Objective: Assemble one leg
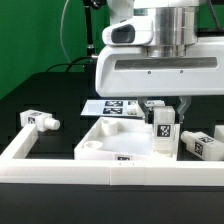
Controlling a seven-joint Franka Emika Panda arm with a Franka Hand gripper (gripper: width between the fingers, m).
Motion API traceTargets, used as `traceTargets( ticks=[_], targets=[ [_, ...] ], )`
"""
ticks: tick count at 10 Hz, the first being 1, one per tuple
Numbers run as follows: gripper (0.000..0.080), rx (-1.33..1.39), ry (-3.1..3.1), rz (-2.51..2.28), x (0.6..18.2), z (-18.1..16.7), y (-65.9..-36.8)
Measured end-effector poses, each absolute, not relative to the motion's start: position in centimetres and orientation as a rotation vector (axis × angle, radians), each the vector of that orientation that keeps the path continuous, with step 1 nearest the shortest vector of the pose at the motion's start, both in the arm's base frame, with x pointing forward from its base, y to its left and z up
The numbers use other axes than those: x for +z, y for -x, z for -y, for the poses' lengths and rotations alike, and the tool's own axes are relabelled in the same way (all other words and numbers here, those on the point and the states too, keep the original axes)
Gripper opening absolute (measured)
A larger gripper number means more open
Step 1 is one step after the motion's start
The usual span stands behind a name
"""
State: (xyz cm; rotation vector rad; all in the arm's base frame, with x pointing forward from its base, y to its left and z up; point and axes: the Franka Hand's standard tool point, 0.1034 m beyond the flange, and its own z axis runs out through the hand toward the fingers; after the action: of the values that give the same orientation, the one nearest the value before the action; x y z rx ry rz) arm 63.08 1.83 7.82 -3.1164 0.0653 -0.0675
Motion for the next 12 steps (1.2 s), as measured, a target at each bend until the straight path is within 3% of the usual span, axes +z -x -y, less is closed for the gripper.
traceTargets(
  ticks=[6, 10, 12],
  targets=[
    [0.0285, -0.056, 2.854, -1.169, 7.6, -3.0, -63.2],
    [0.0285, -0.046, 2.684, -1.501, 7.6, -3.5, -63.3],
    [0.0527, -0.036, 2.778, -1.354, 7.6, -4.0, -63.0]
  ],
)
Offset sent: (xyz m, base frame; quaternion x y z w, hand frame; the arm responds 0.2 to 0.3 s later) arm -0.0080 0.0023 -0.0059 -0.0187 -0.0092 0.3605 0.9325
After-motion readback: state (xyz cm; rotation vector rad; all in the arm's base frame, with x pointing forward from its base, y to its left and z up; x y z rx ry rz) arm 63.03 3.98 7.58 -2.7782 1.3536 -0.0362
